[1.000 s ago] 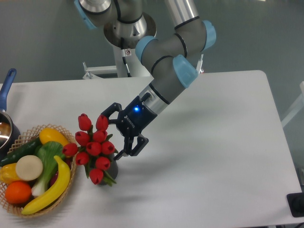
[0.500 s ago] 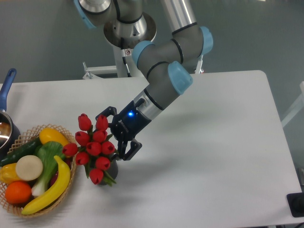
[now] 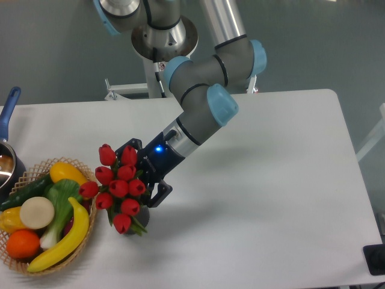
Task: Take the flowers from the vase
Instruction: 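Close the gripper on the tulip stems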
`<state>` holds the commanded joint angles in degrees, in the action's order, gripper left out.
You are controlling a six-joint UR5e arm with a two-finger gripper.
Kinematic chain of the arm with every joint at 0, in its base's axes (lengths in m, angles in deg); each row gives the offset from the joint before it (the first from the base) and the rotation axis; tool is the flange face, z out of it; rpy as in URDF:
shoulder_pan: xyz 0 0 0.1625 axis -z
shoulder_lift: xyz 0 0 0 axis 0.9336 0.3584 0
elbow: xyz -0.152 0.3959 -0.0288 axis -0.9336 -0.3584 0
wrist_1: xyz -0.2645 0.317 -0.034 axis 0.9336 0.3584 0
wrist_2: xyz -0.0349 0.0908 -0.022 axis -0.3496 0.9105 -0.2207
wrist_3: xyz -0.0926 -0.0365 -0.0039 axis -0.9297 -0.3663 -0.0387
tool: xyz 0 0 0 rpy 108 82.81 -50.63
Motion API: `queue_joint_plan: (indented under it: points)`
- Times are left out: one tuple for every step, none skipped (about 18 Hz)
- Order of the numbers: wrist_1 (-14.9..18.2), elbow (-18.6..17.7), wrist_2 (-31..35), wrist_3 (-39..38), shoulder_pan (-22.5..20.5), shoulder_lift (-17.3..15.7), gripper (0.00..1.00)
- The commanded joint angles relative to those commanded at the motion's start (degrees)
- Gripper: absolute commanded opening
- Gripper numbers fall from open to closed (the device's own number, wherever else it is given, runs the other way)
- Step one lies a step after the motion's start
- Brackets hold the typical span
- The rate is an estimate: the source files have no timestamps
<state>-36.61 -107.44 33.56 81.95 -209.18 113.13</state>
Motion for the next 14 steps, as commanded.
queue_joint_plan:
  points:
    - [0.0,-0.1,0.1,0.0,0.1,0.0,0.82]
    - [0.0,-0.2,0.0,0.0,0.1,0.0,0.78]
    - [0.0,-0.2,0.0,0.0,0.1,0.1,0.77]
    - [-0.1,-0.2,0.0,0.0,0.1,0.1,0.74]
    - [-0.1,-0.2,0.0,0.1,0.1,0.1,0.70]
    - [-0.1,-0.2,0.0,0.0,0.1,0.0,0.69]
    - [-0.1,-0.2,-0.1,0.0,0.1,-0.2,0.67]
    - [-0.1,-0.1,-0.1,0.0,0.0,-0.3,0.66]
    - [-0.1,-0.2,-0.1,0.0,0.0,-0.4,0.63]
    - [-0.1,-0.2,-0.1,0.1,0.0,-0.4,0.62]
    - [-0.1,-0.2,-0.2,0.1,0.0,-0.4,0.61]
    - [-0.1,-0.3,-0.2,0.1,0.0,-0.4,0.57]
    - [-0.2,-0.4,-0.3,0.0,0.0,-0.4,0.55]
    - [-0.2,-0.4,-0.4,0.1,0.0,-0.5,0.55]
